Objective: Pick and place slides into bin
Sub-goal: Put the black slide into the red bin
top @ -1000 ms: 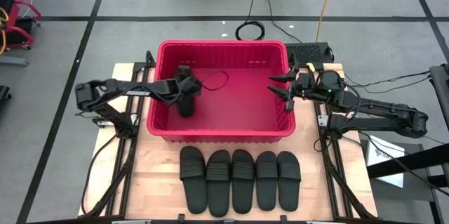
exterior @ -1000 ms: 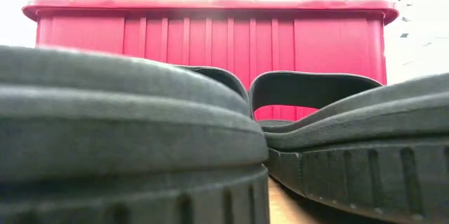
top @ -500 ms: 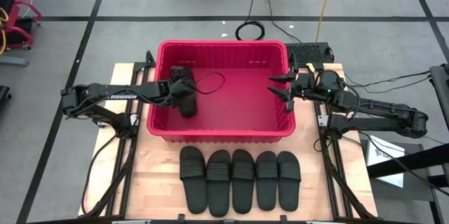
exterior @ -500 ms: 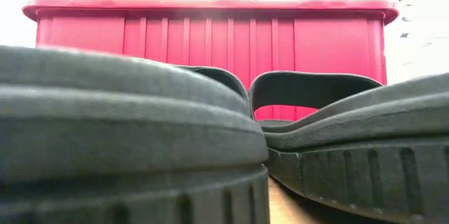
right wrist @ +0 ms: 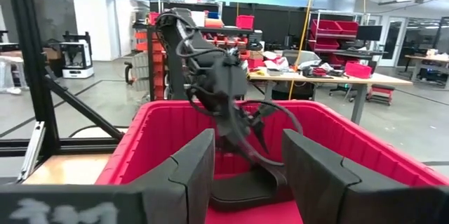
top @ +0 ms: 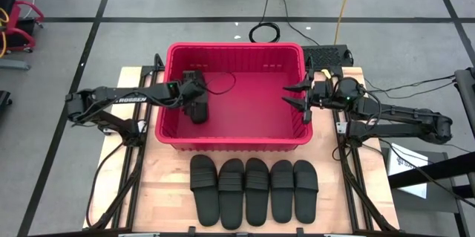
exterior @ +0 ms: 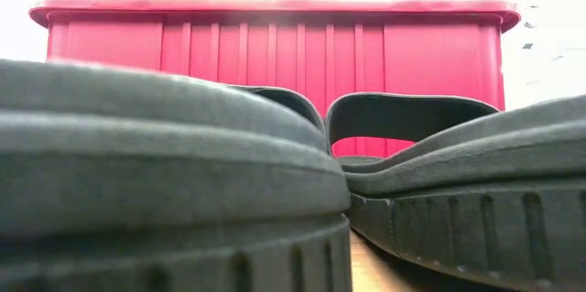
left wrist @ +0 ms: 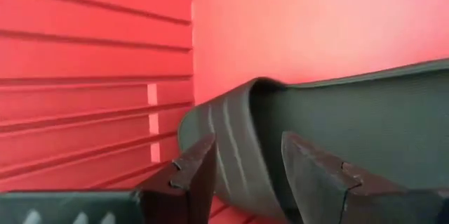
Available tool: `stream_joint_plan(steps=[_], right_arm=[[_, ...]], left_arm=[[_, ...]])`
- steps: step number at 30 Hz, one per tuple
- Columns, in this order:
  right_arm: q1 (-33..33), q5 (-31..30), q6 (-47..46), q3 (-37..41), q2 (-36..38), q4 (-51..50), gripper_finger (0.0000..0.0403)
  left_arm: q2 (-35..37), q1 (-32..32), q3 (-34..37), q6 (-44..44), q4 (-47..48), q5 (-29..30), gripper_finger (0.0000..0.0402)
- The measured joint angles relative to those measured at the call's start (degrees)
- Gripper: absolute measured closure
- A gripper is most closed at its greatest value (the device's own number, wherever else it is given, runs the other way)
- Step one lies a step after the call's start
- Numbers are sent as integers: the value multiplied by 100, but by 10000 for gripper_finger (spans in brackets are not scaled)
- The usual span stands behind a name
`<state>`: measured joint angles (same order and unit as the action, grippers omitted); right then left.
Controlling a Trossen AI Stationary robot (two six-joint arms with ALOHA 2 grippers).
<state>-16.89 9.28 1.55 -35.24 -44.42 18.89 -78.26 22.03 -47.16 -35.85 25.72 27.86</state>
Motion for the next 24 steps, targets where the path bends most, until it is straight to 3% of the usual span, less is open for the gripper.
stream_joint_plan(steps=[5, 10, 14, 19, 24], right_arm=[[18, -4, 5, 0, 0, -31, 248], [18, -9, 2, 0, -2, -85, 248], [18, -13, 56, 0, -2, -83, 248], [18, -13, 65, 0, -31, -119, 248], [13, -11, 80, 0, -63, -133, 248]], left_arm=[[-239, 353, 0, -25, -13, -234, 231], [-420, 379, 2, 44, 124, -89, 231], [-516, 381, 4, 241, 140, -385, 231], [-623, 337, 4, 314, 366, 464, 231], [-608, 345, 4, 316, 757, 564, 231]])
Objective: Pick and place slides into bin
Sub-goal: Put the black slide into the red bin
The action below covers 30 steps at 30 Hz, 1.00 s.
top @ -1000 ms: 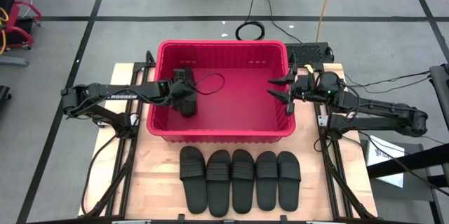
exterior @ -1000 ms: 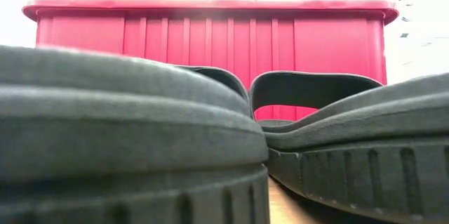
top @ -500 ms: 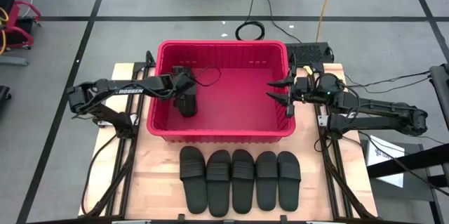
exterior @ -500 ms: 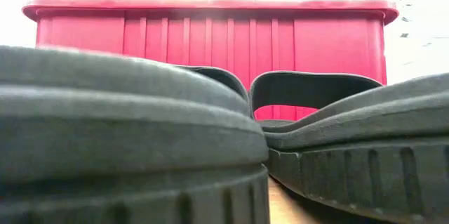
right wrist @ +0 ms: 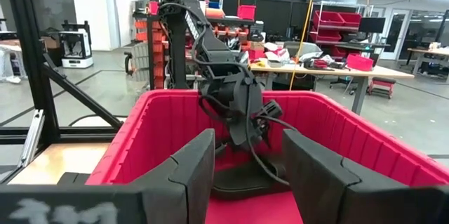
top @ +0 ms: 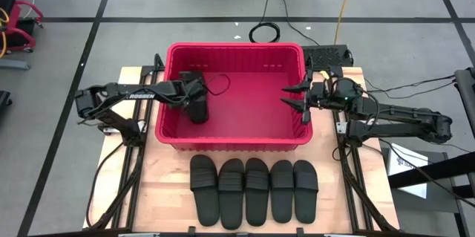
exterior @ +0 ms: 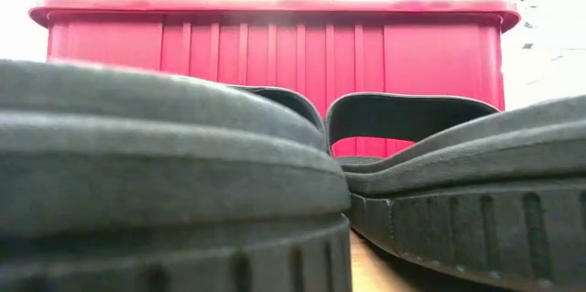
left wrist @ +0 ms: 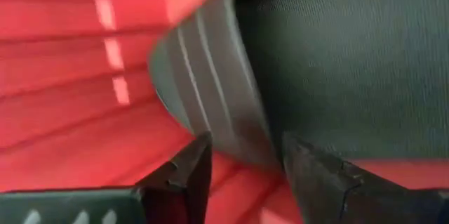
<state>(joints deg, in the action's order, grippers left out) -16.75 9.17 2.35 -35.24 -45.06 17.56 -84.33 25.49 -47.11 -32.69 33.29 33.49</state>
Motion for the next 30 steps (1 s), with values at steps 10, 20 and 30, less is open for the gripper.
stream_joint_plan(steps=[10, 20, 30], right_arm=[[0, 7, 7, 0, 0, 11, 248], [0, 7, 7, 0, 1, 11, 248], [0, 2, 6, 0, 2, -14, 248]], left_arm=[[-2, -17, 2, 199, 440, 815, 231], [0, -196, -74, 330, -16, 308, 231], [2, -373, -402, 547, 404, -45, 231]])
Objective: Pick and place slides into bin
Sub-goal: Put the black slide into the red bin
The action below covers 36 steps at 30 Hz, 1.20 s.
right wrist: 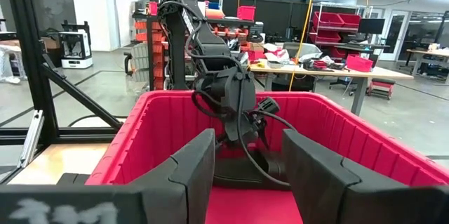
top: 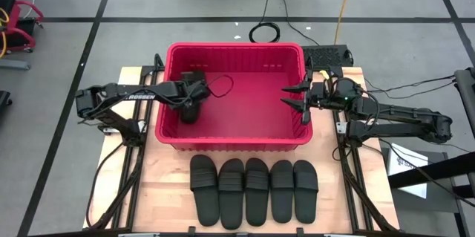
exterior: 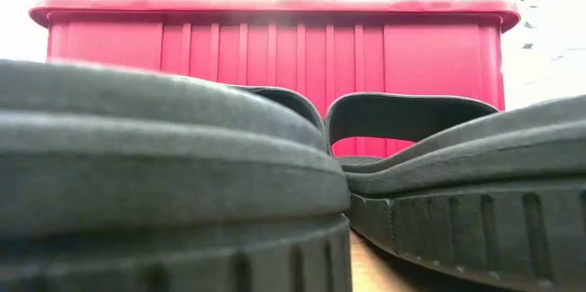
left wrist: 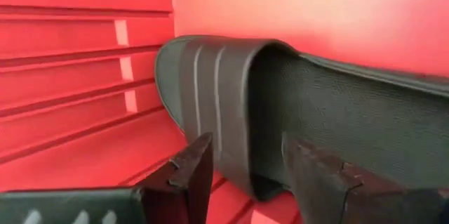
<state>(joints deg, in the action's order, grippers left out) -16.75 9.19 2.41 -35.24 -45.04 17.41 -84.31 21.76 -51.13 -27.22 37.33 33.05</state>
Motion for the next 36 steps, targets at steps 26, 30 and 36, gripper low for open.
stream_joint_plan(steps=[26, 30, 36], right_arm=[[106, 7, -19, 0, 0, 30, 248], [256, 9, -19, 0, 0, 36, 248], [457, 9, -16, 2, 0, 144, 248]], left_arm=[[718, -1113, -1797, 629, 1305, 957, 231], [800, -1443, -2095, 912, 1655, 963, 231], [790, -2128, -2599, 1256, 1942, 1002, 231]])
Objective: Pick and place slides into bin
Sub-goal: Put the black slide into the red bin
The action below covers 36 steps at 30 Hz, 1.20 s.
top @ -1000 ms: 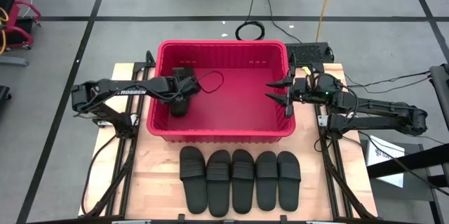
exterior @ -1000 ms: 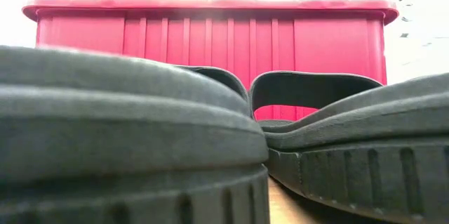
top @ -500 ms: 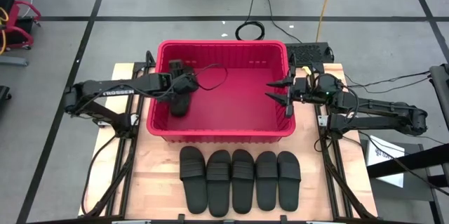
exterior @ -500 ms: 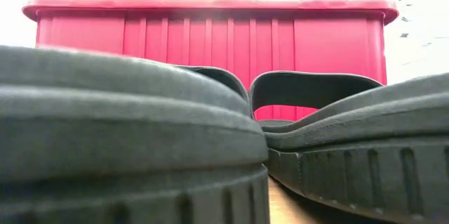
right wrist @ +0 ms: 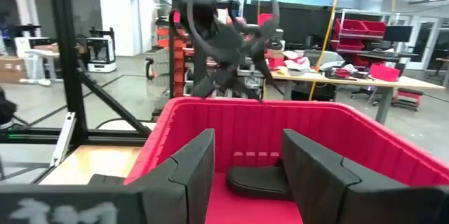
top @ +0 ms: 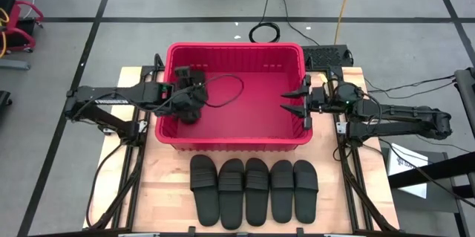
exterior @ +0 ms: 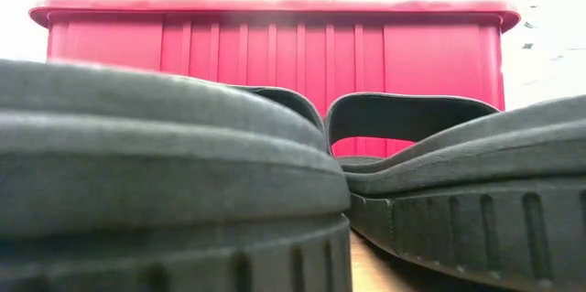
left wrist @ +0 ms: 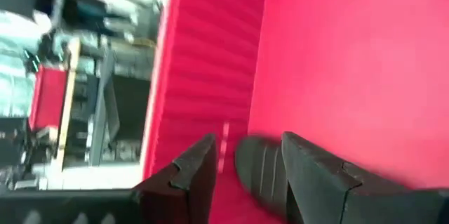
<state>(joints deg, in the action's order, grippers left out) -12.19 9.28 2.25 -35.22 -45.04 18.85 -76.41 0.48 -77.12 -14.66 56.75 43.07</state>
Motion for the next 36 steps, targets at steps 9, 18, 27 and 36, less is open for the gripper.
stream_joint_plan(steps=[9, 18, 27, 36], right_arm=[[220, 0, -5, 0, 0, 15, 248], [426, -7, -7, 0, 0, 13, 248], [713, -17, -29, 0, 0, 19, 248], [932, -20, -223, 0, 0, 334, 248]], left_arm=[[-1, -1228, -436, 385, 26, 549, 231], [-136, -2269, -509, 1001, 13, 669, 231], [-742, -3027, -505, 1454, -20, 942, 231], [-1271, -3667, -745, 2058, -29, 954, 231]])
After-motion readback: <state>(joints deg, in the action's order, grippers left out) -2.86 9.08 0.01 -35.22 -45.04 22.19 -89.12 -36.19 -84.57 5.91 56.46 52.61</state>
